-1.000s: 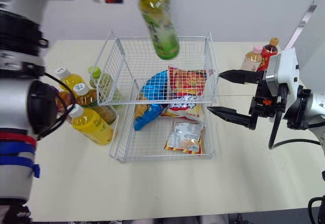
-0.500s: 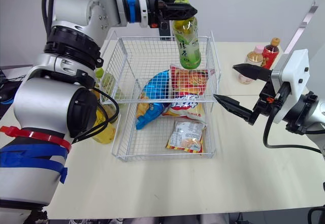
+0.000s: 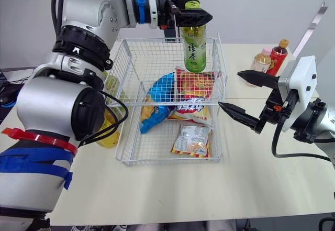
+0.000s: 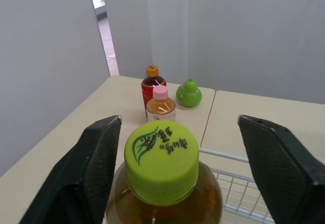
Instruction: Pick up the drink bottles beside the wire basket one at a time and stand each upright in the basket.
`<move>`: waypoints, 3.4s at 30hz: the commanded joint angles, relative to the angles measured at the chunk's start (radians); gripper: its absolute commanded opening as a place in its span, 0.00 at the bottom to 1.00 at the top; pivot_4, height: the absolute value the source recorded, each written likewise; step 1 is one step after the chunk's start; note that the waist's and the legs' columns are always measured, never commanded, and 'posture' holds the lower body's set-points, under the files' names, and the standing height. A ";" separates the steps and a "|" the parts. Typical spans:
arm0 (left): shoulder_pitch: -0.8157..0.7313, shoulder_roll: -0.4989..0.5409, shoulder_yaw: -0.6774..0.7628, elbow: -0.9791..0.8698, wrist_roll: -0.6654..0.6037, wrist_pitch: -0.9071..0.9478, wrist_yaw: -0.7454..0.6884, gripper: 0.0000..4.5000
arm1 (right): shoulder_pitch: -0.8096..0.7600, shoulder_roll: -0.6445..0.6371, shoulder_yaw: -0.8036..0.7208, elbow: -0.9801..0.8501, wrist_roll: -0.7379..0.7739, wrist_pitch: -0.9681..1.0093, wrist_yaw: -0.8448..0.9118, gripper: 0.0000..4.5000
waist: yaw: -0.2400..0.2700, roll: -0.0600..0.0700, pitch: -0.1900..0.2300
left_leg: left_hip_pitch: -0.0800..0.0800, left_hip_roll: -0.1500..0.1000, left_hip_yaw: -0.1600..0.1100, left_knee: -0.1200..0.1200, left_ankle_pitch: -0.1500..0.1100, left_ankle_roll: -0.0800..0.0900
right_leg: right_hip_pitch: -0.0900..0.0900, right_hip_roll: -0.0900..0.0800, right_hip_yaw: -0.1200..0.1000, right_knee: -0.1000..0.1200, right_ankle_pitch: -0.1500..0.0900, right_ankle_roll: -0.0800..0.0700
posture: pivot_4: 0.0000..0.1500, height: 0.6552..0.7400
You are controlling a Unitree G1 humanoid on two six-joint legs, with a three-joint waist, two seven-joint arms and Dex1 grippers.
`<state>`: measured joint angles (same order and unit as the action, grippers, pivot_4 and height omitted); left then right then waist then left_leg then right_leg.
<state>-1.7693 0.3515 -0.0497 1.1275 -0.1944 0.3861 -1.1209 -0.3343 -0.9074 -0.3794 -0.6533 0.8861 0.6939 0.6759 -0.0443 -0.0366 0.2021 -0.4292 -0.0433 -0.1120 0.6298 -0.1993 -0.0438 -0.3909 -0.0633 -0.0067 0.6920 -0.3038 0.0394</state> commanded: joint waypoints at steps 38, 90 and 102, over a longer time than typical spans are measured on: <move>1.773 0.606 1.109 -1.311 -0.215 0.497 -0.017 1.00 | -0.448 0.175 0.442 0.249 -0.135 -0.066 0.364 1.00 | 0.016 0.000 -0.001 | 0.013 0.007 0.004 -0.001 0.000 0.000 | 0.002 0.001 0.018 0.004 0.002 -0.004 | 1.00 1.00; 1.285 0.532 0.529 -0.833 -0.228 0.122 0.345 0.45 | -0.339 0.174 0.395 0.001 -0.091 0.066 0.141 1.00 | 0.013 -0.001 -0.002 | 0.014 0.014 0.007 -0.002 0.000 0.000 | 0.001 0.008 0.016 0.003 0.007 -0.007 | 1.00 1.00; 1.361 0.672 0.675 -1.034 -0.381 0.309 0.295 0.31 | -0.299 0.148 0.324 0.013 -0.114 -0.002 0.164 1.00 | 0.011 -0.002 -0.002 | 0.013 0.016 0.006 -0.003 0.000 0.000 | 0.000 0.009 0.018 0.001 0.007 -0.008 | 1.00 1.00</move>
<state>-0.3726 0.9524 0.5265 0.1820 -0.5173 0.6683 -0.8055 -0.6319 -0.7477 -0.0064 -0.6251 0.7741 0.7329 0.8298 -0.0329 -0.0382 0.2005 -0.4170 -0.0271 -0.1067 0.6273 -0.1996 -0.0440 -0.3905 -0.0537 0.0106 0.6930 -0.2962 0.0316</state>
